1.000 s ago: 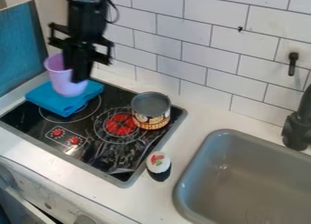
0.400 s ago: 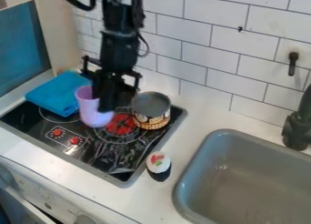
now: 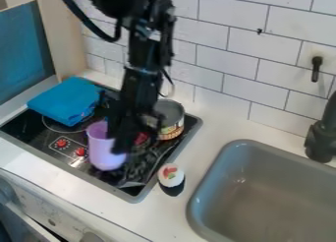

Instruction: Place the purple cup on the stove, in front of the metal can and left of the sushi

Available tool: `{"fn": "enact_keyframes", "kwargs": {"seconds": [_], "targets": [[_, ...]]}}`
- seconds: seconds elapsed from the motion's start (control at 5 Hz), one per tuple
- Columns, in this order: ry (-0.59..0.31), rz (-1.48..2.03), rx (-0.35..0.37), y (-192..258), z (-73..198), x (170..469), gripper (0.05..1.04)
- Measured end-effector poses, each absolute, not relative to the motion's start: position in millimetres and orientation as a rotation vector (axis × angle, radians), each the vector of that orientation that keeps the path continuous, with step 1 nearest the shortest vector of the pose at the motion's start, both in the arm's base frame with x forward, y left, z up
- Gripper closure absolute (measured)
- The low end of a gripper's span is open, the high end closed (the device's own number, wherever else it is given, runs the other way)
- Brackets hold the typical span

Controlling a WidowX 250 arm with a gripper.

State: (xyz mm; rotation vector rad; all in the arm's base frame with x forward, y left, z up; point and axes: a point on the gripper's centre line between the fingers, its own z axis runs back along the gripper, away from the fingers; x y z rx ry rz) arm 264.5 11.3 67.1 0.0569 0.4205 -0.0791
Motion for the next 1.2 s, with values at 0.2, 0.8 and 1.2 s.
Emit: {"fn": "enact_keyframes", "kwargs": {"seconds": [0.2, 0.8, 1.2], "targets": [[0.410, -0.081, 0.063, 4, 61, 264, 0.985], [0.168, -0.128, 0.028, -5, 51, 269, 0.953], [0.111, -0.112, 0.031, -4, 58, 271, 0.460]]}}
